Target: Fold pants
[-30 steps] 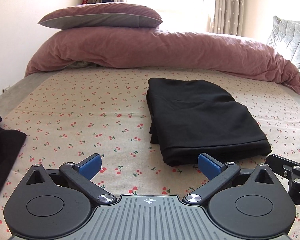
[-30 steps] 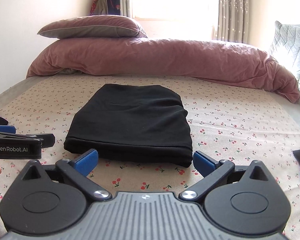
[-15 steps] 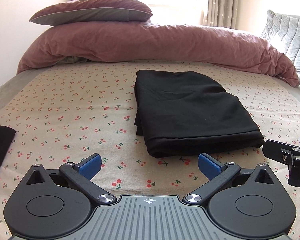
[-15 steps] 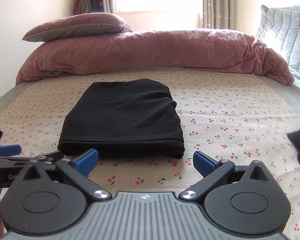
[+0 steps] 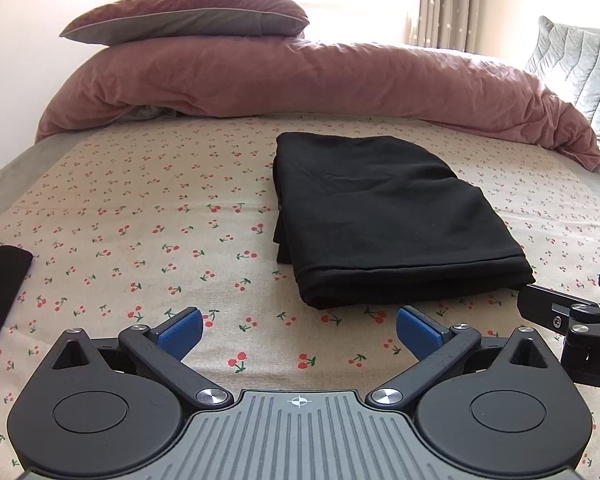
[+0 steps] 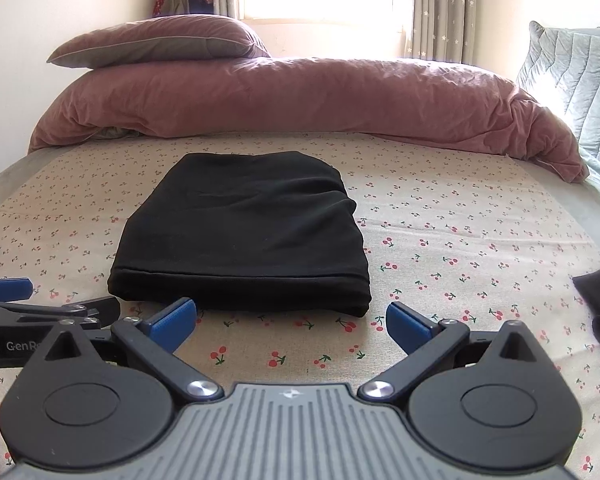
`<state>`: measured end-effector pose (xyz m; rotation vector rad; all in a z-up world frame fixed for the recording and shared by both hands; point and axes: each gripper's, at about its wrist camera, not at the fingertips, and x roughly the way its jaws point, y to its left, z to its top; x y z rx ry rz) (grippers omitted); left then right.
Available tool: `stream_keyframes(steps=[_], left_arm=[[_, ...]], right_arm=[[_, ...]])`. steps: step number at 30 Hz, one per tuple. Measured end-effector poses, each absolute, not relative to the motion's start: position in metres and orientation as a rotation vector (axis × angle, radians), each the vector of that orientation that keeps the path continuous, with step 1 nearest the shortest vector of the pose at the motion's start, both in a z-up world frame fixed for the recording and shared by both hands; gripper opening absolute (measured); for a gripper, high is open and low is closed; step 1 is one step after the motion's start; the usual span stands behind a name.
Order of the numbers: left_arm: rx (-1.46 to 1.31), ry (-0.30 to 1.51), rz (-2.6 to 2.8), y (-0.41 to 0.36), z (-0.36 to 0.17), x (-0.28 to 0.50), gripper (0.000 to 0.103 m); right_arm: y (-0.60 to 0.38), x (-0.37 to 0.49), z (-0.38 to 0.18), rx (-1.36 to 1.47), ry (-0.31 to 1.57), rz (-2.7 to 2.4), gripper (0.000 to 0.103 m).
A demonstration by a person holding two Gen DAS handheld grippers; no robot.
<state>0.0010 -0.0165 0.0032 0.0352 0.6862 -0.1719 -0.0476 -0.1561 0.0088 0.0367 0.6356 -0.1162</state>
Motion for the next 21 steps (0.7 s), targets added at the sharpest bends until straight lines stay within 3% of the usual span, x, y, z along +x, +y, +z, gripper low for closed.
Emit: stream_keyframes(steps=[21], left_arm=[[0.035,0.677,-0.176,-0.0177,0.0053,-0.0007,0.103]], right_arm=[[-0.156,-0.0478,0.0085,0.033,0.637,-0.123,0.098]])
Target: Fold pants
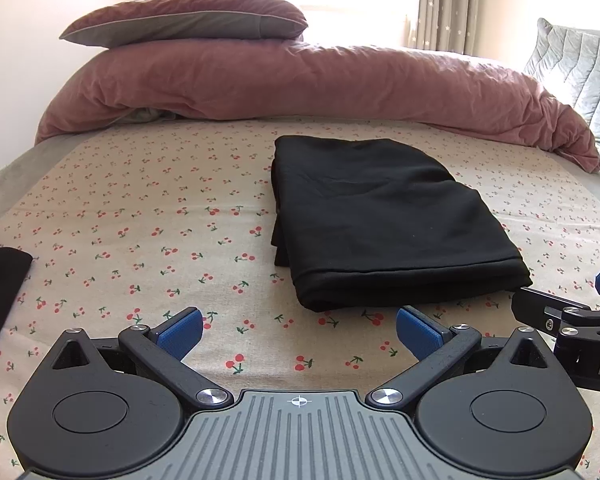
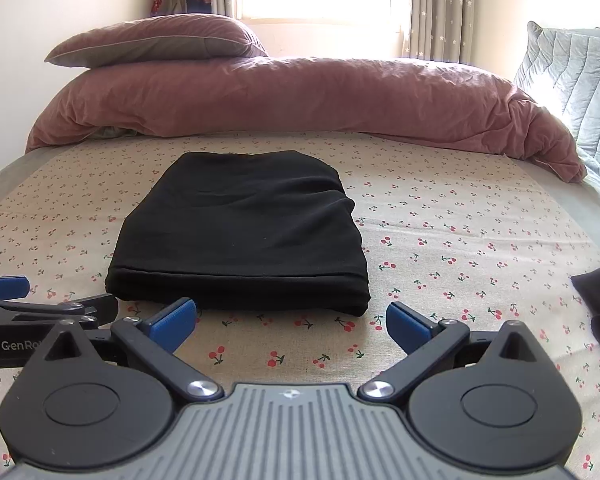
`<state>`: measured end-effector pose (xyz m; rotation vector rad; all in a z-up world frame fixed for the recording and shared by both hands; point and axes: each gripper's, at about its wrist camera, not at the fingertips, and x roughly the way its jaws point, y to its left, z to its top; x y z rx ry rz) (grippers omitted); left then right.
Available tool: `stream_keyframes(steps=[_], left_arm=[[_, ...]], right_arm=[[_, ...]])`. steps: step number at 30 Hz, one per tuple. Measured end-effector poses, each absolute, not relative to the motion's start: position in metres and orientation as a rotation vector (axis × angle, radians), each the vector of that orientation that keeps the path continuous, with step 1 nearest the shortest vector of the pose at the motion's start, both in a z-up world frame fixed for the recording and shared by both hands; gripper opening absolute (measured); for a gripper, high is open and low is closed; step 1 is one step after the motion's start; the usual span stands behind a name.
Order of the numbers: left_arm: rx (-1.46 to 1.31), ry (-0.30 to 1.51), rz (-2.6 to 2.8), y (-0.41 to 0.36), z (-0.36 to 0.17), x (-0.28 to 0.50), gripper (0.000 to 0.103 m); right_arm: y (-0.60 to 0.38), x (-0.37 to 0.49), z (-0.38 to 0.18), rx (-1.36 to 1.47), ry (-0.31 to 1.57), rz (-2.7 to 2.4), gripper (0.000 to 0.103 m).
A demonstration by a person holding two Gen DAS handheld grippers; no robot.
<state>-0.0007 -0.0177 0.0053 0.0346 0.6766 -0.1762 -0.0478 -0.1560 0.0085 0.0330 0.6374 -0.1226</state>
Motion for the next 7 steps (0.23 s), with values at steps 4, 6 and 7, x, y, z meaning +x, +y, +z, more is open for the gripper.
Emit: stream_keyframes(steps=[4,6,7], left_arm=[[0.032,0.675,-0.172,-0.017,0.0054,-0.0002,0.103],[0.029,0.675,-0.172,-0.0165,0.0055,-0.0003,0.103],[0.03,0.674,-0.173,-0.0163,0.0054,-0.0002,0.103]], right_arm=[[-0.1564,-0.0476,0.0082,0.036,0.636,-0.126,0.098],[-0.1563,-0.0474,0.0079,0.036,0.636,-0.126,0.098],[-0.1565,-0.0475,0.0081,0.035,0.636,-0.125,0.098]])
